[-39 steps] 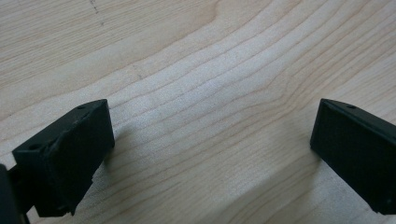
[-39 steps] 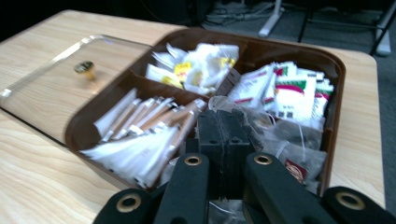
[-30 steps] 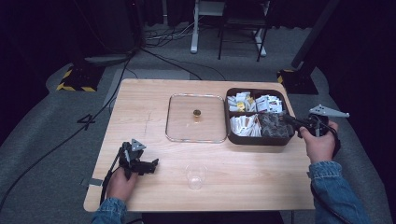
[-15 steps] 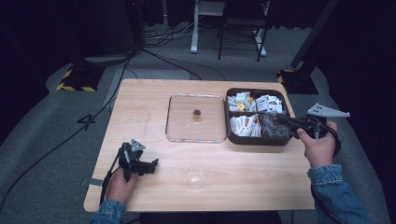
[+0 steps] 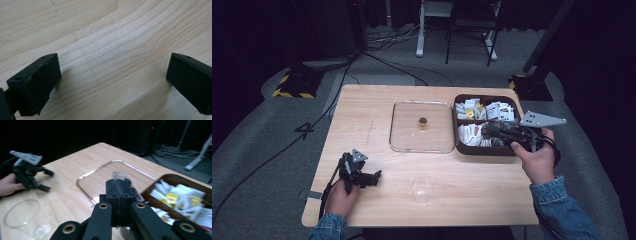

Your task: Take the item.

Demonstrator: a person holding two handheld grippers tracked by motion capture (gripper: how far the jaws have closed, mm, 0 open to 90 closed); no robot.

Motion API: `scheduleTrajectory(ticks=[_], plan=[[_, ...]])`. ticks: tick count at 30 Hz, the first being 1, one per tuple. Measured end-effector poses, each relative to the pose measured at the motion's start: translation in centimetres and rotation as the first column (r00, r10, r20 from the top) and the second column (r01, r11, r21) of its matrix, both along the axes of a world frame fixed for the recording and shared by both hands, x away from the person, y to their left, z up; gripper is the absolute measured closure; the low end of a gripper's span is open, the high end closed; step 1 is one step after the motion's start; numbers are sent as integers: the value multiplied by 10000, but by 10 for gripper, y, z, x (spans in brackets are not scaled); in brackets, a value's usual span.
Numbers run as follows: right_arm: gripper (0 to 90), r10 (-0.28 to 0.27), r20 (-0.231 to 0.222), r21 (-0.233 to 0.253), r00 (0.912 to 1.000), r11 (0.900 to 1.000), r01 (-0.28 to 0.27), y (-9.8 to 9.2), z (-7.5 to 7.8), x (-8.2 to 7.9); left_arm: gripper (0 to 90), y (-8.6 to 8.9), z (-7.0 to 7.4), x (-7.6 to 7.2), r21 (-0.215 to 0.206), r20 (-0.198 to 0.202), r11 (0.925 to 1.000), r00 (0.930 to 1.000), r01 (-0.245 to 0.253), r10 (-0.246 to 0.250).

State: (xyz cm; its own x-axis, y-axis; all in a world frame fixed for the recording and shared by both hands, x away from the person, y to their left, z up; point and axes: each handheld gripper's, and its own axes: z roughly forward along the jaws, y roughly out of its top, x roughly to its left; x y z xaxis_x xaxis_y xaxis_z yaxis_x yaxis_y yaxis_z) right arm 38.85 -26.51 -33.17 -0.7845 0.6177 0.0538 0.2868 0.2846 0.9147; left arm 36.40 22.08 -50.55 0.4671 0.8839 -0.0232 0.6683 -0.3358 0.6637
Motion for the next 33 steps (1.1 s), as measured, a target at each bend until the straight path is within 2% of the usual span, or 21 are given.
scheduleTrajectory(ticks=[4, 11, 19, 27, 33], plan=[[900, 550, -53, -21, 9985, 9985, -550, 19, 1, -7, 0, 0, 0, 0, 18, 22, 10000, 10000, 4, -4], [900, 1442, -57, -86, 9895, 9895, -1442, 48, 3, -19, 0, 0, 0, 0, 3, 19, 10000, 10000, -11, 11], [900, 2253, -140, -55, 9742, 9743, -2254, 75, 3, -29, 0, 0, 0, 1, 50, 30, 10000, 10000, 24, -24], [900, 2733, -222, -7, 9617, 9619, -2734, 93, -2, -34, 0, 0, 0, 1, 33, 34, 10000, 10000, 6, -6], [900, 3234, -358, -2, 9456, 9462, -3236, 108, -7, -40, 0, 0, 0, 0, 10, -28, 10000, 10000, 1, -1]])
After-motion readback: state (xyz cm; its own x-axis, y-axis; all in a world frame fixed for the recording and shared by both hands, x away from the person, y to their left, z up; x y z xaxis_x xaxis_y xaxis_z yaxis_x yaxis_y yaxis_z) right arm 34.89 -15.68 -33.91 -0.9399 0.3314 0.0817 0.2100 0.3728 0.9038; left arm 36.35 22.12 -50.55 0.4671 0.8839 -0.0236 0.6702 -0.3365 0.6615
